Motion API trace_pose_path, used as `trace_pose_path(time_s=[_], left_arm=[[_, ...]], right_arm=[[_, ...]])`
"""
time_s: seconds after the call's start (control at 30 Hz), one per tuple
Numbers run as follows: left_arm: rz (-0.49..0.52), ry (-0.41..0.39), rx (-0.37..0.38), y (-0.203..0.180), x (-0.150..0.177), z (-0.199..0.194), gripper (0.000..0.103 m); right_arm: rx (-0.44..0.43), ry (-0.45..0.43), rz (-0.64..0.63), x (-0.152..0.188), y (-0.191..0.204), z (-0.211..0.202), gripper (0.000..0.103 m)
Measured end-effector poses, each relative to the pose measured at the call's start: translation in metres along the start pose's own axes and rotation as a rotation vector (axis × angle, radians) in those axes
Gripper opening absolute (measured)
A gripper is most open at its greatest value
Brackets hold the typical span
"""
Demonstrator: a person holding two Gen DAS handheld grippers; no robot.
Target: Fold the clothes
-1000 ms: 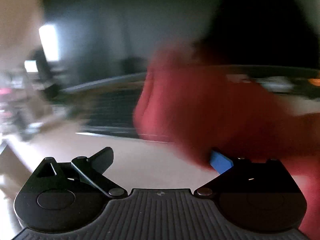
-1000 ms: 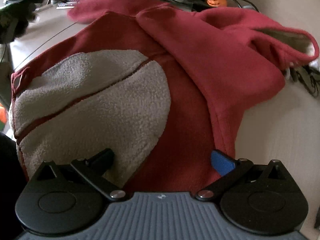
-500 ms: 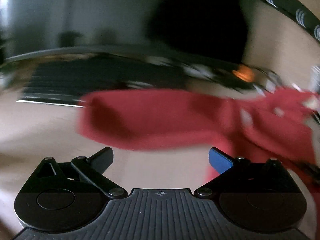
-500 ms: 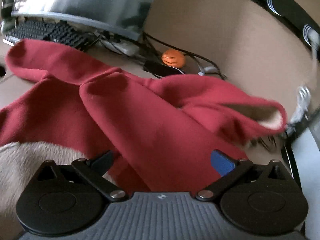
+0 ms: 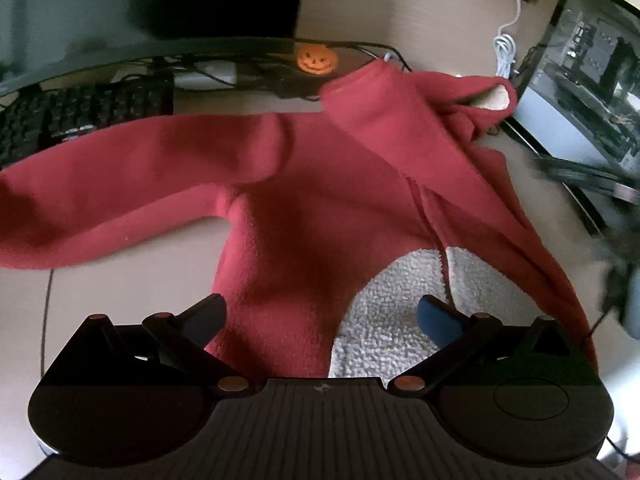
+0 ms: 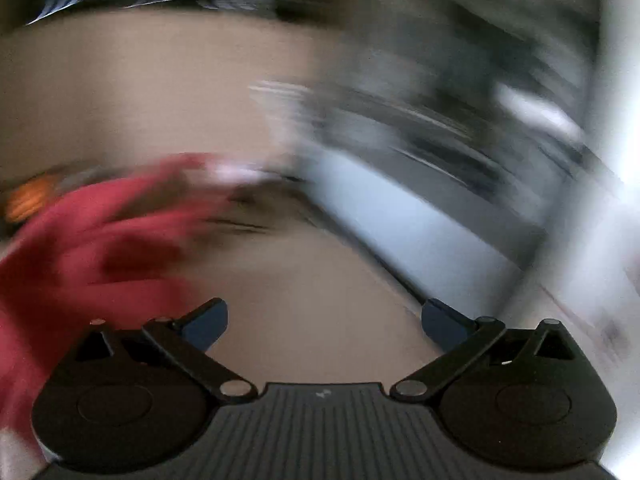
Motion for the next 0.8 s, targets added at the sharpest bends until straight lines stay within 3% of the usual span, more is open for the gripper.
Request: trace_pose_path(time_s=[0.07, 0.13, 0.27, 0.43, 0.57, 0.7, 0.8], left_arm=[[0.009, 0.000, 0.018, -0.002, -0.004, 0.003, 0.103], [0.018, 0.000, 0.036, -0.004, -0.008, 0.007, 0.103], [0.034, 0.000, 0.071, -0.007, -0.015, 0.014, 0.103], [-0.015, 0.027, 0.079, -0.013, -0.018, 0.021, 0.103], [-0.046, 0.072, 0.066, -0.013, -0.008, 0.028, 0.103], [-0.064, 0.074, 0.049, -0.008, 0.003, 0.032, 0.103], [-0.070, 0.063, 0.047, -0.007, 0.007, 0.029, 0.103]], right_arm=[[0.020, 0.063, 0.096, 0.012, -0.044, -0.002, 0.103], [-0.063, 0.100, 0.083, 0.023, -0.048, -0.010, 0.103], [-0.291, 0.112, -0.092, 0.035, 0.011, -0.030, 0.103], [-0.541, 0.156, -0.289, 0.046, 0.103, -0.041, 0.103], [-0.580, 0.167, -0.475, 0.055, 0.156, -0.035, 0.103], [-0.542, 0.187, -0.563, 0.061, 0.185, -0.012, 0.103], [-0.475, 0.121, -0.628, 0.062, 0.202, 0.002, 0.103]])
Point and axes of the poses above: each gripper's, at about its wrist camera, not at the fingertips, and z roughly the way its jaws point, y to its left, x to its underside, the point moved 5 cm from there along z, roughly the way its jaws point, and after that the axes turned 9 degrees about -x, right-handed, at the moved point
